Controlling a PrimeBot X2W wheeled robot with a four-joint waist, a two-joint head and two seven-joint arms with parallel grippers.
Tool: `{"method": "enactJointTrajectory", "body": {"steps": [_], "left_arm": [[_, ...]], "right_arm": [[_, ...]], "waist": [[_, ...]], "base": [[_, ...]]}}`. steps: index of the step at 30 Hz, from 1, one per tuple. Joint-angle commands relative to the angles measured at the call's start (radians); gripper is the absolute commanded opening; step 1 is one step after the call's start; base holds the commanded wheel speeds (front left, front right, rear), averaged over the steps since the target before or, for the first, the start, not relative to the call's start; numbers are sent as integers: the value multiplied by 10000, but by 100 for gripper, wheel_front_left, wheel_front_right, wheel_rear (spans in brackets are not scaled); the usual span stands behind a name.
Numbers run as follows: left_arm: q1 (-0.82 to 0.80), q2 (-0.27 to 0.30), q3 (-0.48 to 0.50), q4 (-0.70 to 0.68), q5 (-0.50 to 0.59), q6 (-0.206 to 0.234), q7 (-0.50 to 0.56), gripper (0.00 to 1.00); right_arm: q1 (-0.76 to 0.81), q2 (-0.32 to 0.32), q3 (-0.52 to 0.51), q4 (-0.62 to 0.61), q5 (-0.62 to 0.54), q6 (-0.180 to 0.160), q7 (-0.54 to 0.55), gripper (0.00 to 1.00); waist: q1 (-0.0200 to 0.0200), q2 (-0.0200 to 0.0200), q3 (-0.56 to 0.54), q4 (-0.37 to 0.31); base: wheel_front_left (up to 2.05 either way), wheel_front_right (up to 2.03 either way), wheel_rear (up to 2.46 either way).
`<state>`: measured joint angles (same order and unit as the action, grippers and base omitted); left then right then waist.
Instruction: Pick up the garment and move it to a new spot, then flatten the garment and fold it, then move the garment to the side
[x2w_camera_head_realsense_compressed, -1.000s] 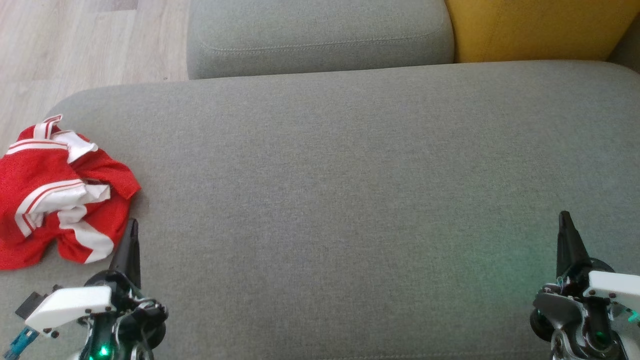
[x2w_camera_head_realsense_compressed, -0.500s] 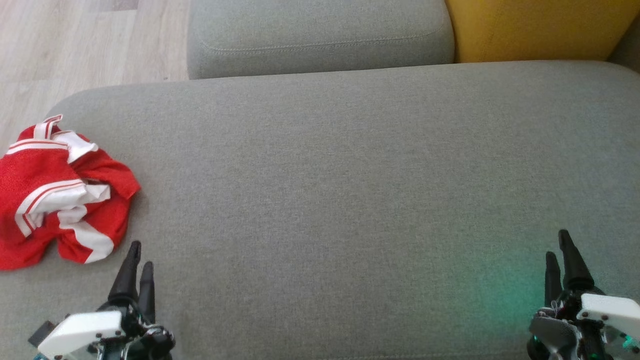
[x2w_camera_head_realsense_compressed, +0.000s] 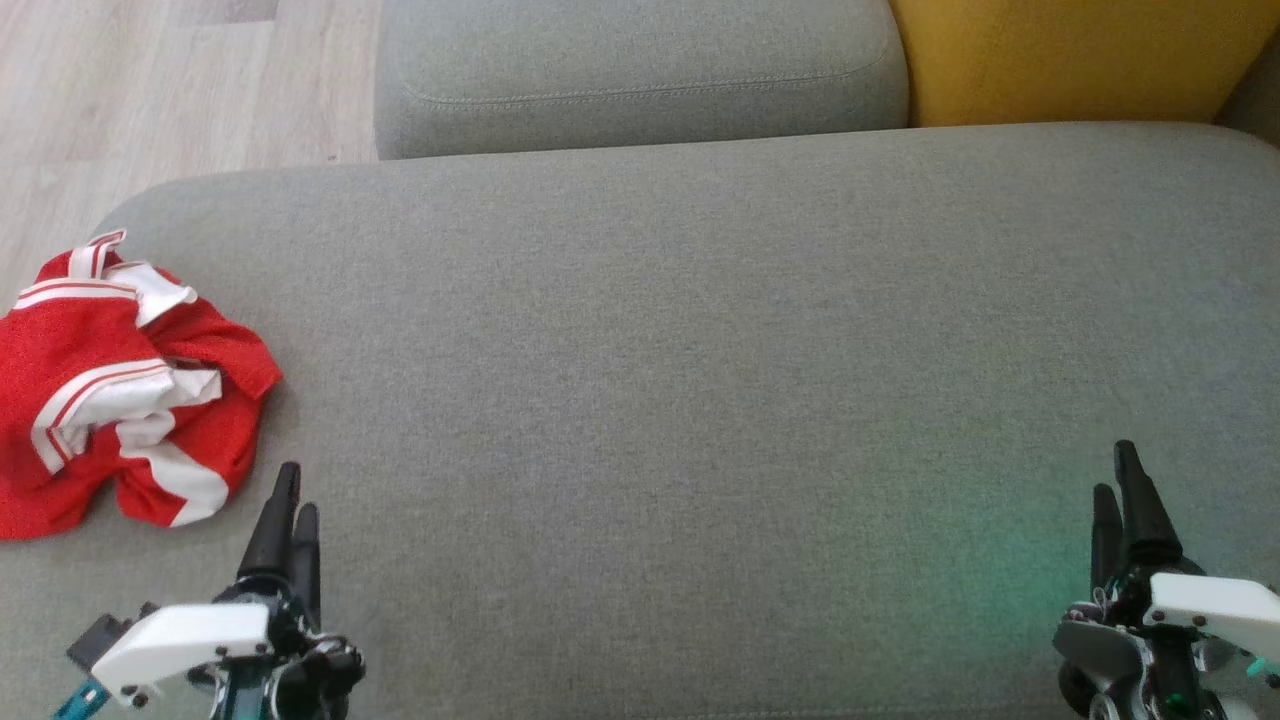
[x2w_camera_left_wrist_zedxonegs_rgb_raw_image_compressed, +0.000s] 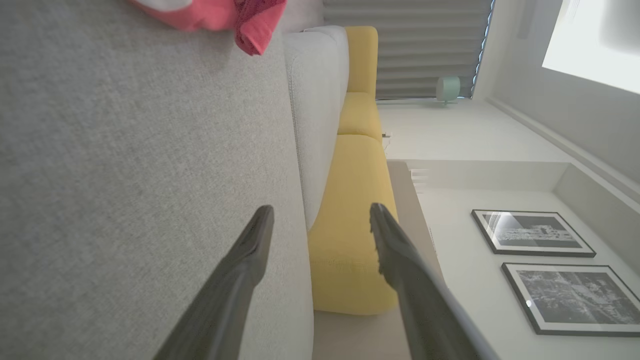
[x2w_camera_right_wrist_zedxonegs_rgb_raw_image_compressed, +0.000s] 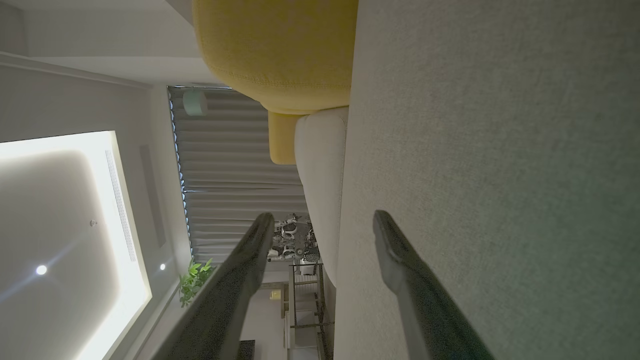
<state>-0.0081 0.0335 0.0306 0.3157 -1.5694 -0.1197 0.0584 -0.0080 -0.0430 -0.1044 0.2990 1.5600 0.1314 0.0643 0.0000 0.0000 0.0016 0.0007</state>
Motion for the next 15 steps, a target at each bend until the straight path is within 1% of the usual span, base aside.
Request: {"method": "enactJointTrajectory", "body": {"steps": [1, 5, 15], "left_arm": [[-687, 204, -63, -427, 328, -43, -102, 100], [-765, 165, -48, -578, 843, -45, -221, 100], [-893, 129, -142, -970, 2280, -52, -514, 100]], "right_arm": [[-461, -219, 91, -470, -247, -1, -121, 100], [-521, -331, 182, -645, -647, -1, -249, 100], [-618, -543, 423, -1064, -2137, -2, -549, 100]], "waist": [[0, 0, -7, 0], [0, 0, -21, -1], [0, 0, -47, -11]], "base": [[0, 0, 0], [0, 0, 0], [0, 0, 0]]}}
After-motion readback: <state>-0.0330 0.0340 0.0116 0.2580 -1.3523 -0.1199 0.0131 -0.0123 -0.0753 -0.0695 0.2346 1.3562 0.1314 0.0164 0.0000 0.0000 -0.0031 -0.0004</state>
